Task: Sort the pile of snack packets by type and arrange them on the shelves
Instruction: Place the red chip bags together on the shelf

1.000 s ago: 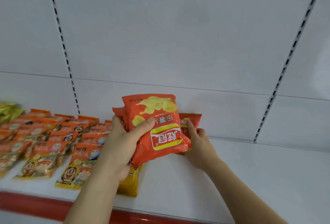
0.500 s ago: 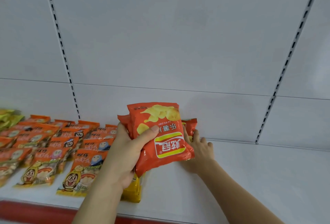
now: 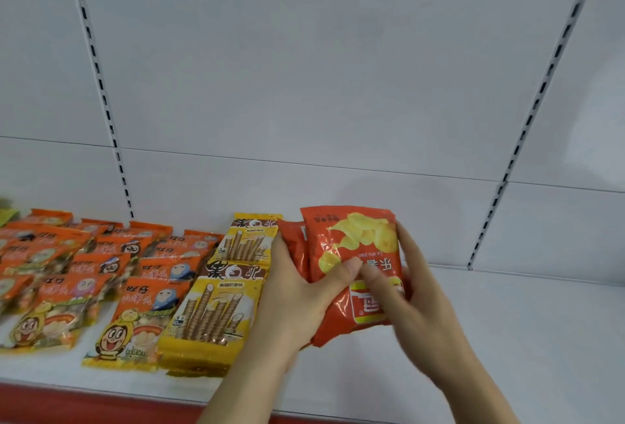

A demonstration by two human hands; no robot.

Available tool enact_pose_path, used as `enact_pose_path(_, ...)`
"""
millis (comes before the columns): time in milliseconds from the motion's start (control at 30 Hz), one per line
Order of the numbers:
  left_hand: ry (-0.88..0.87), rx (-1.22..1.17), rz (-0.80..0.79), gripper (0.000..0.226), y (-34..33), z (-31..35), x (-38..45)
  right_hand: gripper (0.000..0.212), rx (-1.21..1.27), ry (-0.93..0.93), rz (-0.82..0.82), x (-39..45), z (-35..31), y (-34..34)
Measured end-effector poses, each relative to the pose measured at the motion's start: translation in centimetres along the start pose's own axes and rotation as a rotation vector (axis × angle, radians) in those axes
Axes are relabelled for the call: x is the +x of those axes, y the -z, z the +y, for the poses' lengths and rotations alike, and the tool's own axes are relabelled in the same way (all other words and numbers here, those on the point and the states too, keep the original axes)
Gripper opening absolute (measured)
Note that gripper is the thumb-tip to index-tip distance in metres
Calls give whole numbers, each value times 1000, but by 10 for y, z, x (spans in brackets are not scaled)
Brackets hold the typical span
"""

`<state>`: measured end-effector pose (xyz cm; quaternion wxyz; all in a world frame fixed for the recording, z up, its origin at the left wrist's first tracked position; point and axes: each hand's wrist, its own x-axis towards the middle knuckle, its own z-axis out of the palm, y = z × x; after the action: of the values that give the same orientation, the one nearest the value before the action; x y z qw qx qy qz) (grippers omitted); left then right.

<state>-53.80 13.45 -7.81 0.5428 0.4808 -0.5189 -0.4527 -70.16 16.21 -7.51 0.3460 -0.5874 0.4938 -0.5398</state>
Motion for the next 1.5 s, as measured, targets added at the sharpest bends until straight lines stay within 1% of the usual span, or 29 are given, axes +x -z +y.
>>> enact_pose_path(33, -6, 23, -9, 99, -5, -2, -2, 67, -24, 15, -17, -5, 2, -1)
enact_pose_path(100, -12, 87, -36, 101, -12, -10, -5, 68, -39, 11, 66, -9, 10, 5)
enact_pose_path(133, -12, 120, -37, 95, -12, -14, -6, 68, -38, 0, 145, -8, 15, 10)
enact_pose_path(200, -6, 175, -14, 78, -10, -24, -7, 65, -102, -13, 306, -4, 22, 22)
enact_pose_path(267, 25, 201, 20, 70, -6, -30, -9, 57, -198, -58, 397, 3, 30, 29)
enact_pose_path(367, 37, 225, 79, 63, 3, -27, -17, 42, -285, -82, 379, 12, 38, 25)
enact_pose_path(433, 21, 242, 117, 60, 9, -22, -19, 41, -229, -67, 355, 13, 38, 16)
enact_pose_path(533, 7, 263, 111, 64, 16, -14, -18, 46, -38, -41, 251, 8, 29, 12)
enact_pose_path(633, 6, 231, 104, 61, 16, -10, -17, 62, 41, 12, 30, 3, 20, 23)
enact_pose_path(700, 38, 138, 114, 55, 16, -5, -17, 66, -11, -12, -113, 5, 10, 34)
enact_pose_path(800, 115, -4, 116, 41, 18, 4, -16, 56, -101, -90, -321, 11, -6, 55)
enact_pose_path(833, 140, -50, 78, 43, 19, 7, -15, 51, -161, -108, -386, 13, -11, 60)
enact_pose_path(867, 168, -96, 23, 51, 20, 9, -14, 48, -229, -120, -442, 15, -16, 63)
enact_pose_path(933, 191, -102, -87, 63, 17, 10, -14, 47, -347, -112, -495, 18, -24, 64)
enact_pose_path(967, 169, -68, -110, 64, 14, 9, -15, 49, -382, -87, -463, 19, -26, 63)
enact_pose_path(1000, 152, -47, -106, 62, 11, 5, -16, 53, -392, -52, -383, 20, -27, 61)
enact_pose_path(1067, 149, -65, -62, 61, 5, -2, -20, 61, -298, -5, -111, 19, -25, 57)
enact_pose_path(1133, 145, -79, 3, 66, -2, -12, -25, 67, -129, -44, 181, 12, -15, 51)
enact_pose_path(1167, 125, -67, 48, 68, -7, -17, -27, 71, -70, -92, 279, 6, -8, 45)
enact_pose_path(1200, 101, -55, 95, 69, -12, -21, -30, 76, -22, -151, 339, -2, 0, 39)
enact_pose_path(1267, 53, -48, 195, 68, -22, -26, -36, 88, 89, -243, 400, -20, 16, 25)
enact_pose_path(1333, 25, -42, 243, 71, -29, -31, -38, 91, 202, -272, 397, -34, 23, 11)
enact_pose_path(1400, 42, -55, 225, 76, -36, -36, -39, 86, 247, -244, 411, -37, 25, 2)
enact_pose_path(1500, 68, -34, 158, 69, -37, -37, -43, 68, 179, -145, 508, -26, 26, -1)
